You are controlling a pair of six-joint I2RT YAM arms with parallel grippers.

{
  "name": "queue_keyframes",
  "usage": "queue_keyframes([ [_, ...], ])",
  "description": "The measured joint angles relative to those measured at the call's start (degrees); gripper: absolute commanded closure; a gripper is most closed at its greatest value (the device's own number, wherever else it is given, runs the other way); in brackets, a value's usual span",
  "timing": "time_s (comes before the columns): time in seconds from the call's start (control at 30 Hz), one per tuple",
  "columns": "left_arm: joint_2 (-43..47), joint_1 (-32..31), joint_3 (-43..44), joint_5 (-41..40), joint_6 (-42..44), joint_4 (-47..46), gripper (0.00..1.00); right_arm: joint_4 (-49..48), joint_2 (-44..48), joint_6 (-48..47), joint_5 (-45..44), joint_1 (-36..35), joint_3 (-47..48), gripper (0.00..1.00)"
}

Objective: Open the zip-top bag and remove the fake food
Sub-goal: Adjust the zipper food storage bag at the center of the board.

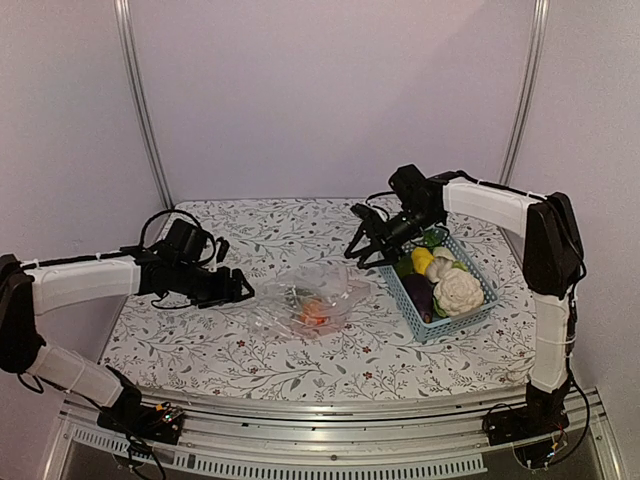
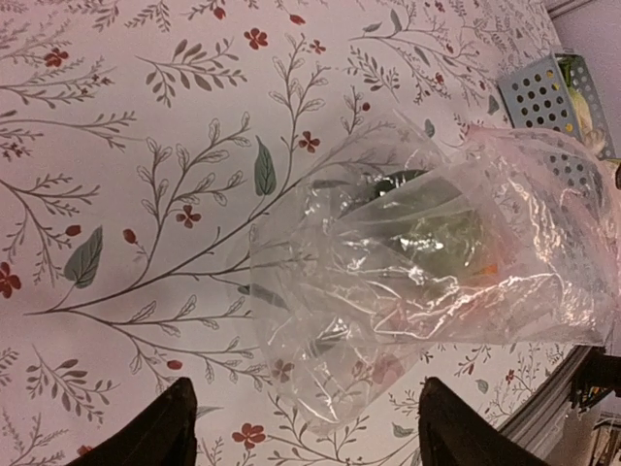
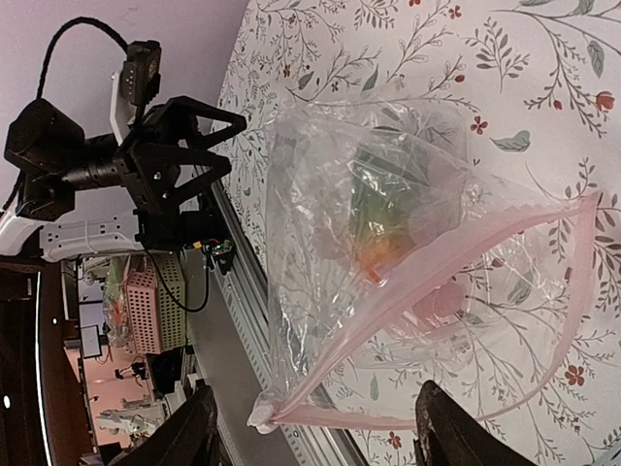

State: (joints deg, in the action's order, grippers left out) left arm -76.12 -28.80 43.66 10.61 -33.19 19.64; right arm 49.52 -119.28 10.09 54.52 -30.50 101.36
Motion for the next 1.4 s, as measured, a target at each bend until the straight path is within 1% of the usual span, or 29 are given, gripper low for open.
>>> queue_keyframes([
  [0.17,-6.88,-0.13,-0.48,2.51,-1.2,-4.37,0.24,0.07,-1.55,0.85,0.44,-2.32,0.74,0.33],
  [0.23,-9.14,-0.35,-1.09,3.21,-1.62,-5.81,0.27,0.07,-3.61,1.6,0.94,-3.45,1.79,0.35],
  [0.33,-11.3,-0.46,-1.46,4.44,-2.38,-7.69,0.33,-0.44,-6.64,2.86,1.7,-4.52,2.51,0.42],
  [0.4,-12.46,-0.55,-1.44,5.44,-2.64,-9.35,0.39,-0.87,-8.31,4.09,2.21,-5.03,2.51,0.5],
  [0.43,-13.11,-0.61,-1.44,5.9,-2.91,-10.23,0.45,-1.22,-9.09,5.14,2.78,-5.25,2.51,0.6],
  [0.47,-13.81,-0.68,-1.44,6.58,-2.99,-11.19,0.51,-1.51,-9.51,5.79,3.15,-5.35,2.51,0.72],
  [0.5,-14.4,-0.72,-1.44,7.04,-3.32,-11.96,0.58,-1.92,-9.68,6.1,3.43,-5.38,2.51,0.8],
  [0.53,-15.06,-0.79,-1.42,7.5,-3.34,-12.61,0.68,-2.36,-9.7,6.8,3.98,-5.38,2.56,0.87],
  [0.6,-15.93,-0.83,-1.38,8.26,-4.0,-13.66,0.87,-2.89,-9.7,7.04,4.7,-5.35,3.08,0.96],
  [0.63,-16.22,-0.87,-1.36,8.39,-4.04,-13.94,0.93,-3.23,-9.7,7.45,5.05,-5.31,3.45,0.98],
  [0.67,-16.28,-0.9,-1.36,8.48,-4.22,-14.19,0.96,-3.52,-9.7,7.39,5.31,-5.27,3.69,1.0],
  [0.73,-16.17,-0.94,-1.2,8.41,-3.91,-14.25,1.0,-3.89,-9.57,7.02,5.6,-5.05,3.89,1.0],
  [0.83,-15.41,-0.94,-1.16,7.69,-3.5,-13.57,1.0,-3.93,-8.39,6.16,5.18,-4.07,3.76,1.0],
  [0.97,-12.15,-0.94,-1.18,5.99,-2.49,-11.54,1.0,-4.2,-2.78,4.31,4.07,-1.03,2.12,1.0],
  [1.1,-9.99,-1.29,-0.66,6.36,-1.49,-12.96,1.0,-4.61,2.03,2.86,3.23,0.24,0.28,0.99],
  [1.13,-9.75,-1.29,-0.61,6.34,-1.29,-13.0,1.0,-4.63,2.45,2.49,3.1,0.2,-0.02,0.94],
  [1.17,-9.66,-1.27,-0.61,6.34,-0.98,-12.9,1.0,-4.66,2.69,2.38,3.1,0.07,-0.11,0.84],
  [1.2,-9.66,-1.27,-0.61,6.29,-0.72,-12.61,1.0,-4.76,2.69,2.25,3.13,0.02,-0.2,0.77],
  [1.27,-9.68,-1.11,-0.59,5.57,0.15,-10.34,1.0,-4.81,2.69,2.1,3.17,0.2,-0.59,0.68],
  [1.33,-9.75,-0.81,-0.42,4.96,1.25,-7.65,1.0,-5.11,2.69,1.68,3.08,0.55,-0.61,0.56],
  [1.4,-9.75,-0.66,0.13,4.66,2.45,-5.14,1.0,-4.92,2.67,0.9,2.82,0.7,-0.61,0.54],
])
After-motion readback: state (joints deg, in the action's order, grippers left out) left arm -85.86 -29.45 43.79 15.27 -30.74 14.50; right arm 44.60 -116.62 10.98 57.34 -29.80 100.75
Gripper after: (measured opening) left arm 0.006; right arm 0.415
